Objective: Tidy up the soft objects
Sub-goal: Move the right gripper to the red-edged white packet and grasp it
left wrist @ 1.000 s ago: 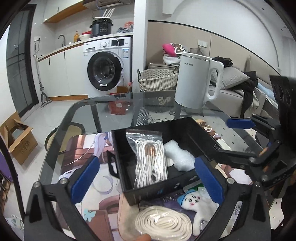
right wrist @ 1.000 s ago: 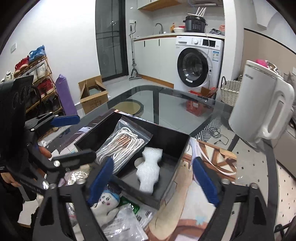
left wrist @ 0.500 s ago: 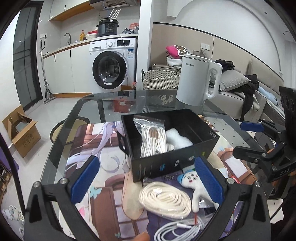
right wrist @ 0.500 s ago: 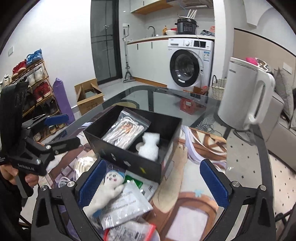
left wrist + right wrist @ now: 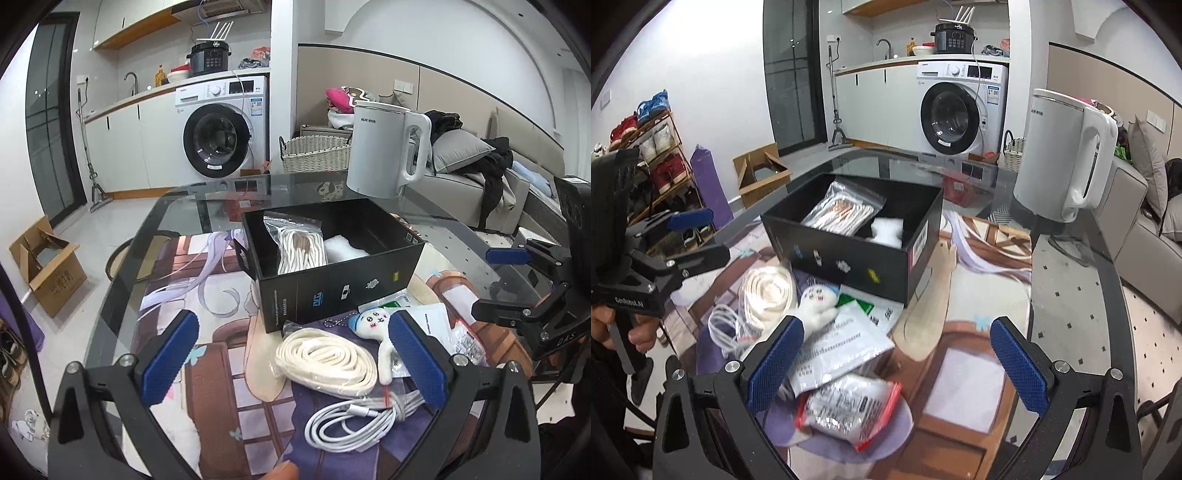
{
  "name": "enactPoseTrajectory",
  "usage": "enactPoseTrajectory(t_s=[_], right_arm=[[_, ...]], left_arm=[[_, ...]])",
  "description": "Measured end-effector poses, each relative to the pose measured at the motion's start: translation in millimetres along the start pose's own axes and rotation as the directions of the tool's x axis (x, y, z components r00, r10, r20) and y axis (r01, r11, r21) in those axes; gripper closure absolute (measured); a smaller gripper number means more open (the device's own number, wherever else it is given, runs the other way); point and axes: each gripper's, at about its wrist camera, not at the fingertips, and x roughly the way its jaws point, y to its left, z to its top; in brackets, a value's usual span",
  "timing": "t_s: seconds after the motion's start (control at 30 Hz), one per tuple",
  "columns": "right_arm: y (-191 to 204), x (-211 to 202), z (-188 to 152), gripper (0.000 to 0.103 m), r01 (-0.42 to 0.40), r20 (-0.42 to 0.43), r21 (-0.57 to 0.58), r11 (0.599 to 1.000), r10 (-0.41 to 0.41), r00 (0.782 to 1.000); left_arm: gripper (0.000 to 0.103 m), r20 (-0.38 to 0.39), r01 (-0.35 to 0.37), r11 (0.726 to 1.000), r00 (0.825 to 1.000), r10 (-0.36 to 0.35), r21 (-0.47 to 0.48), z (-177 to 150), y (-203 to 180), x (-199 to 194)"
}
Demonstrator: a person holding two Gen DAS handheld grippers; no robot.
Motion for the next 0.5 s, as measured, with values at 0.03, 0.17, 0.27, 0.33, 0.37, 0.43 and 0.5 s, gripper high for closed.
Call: enactPoseTrajectory(t_s=[0.03,0.17,0.27,0.33,0.37,0.43,0.5], right_arm=[[0,0,-2,0.0,0.0,-0.006,-0.004,1.0,0.0,1.0],[2,4,-10,0.0,-0.007,-0.043,-0.026,1.0,0.006,0.999],[1,8,-14,0.0,-0.013,-0.066,-0.038,0.999,0.011,0.998],[1,7,-14,0.0,-0.02,-0.071,-0.045,0.999,0.017,0.997],[2,7,-15,0.0,-0.028,-0.081,-0.052,0.998,0.024,0.996],[4,8,-18,0.0,-0.036,-0.098,-0.075,0.997,0.029,0.995],[7,10,-21,0.0,-0.047,-0.118,-0.101,0.994,0.035,0.992]], left_arm=[[0.0,0.005,-0.005,1.0,1.0,0.005,0.001,-1,0,-1],[0.0,0.005,0.01,1.0,1.0,-0.01,-0.008,-2,0,-2],[0.0,-0.009,0.022,1.0,1.0,-0.022,-0.005,-3,-1,1],[0.0,-0.017,0.026,1.0,1.0,-0.026,0.0,-4,-2,2],[0.0,-0.019,0.025,1.0,0.999,-0.025,0.004,-5,-3,2],[0.0,-0.026,0.024,1.0,0.999,-0.024,0.011,-6,-5,4],[0.0,-0.036,0.023,1.0,0.999,-0.022,0.018,-6,-6,6]])
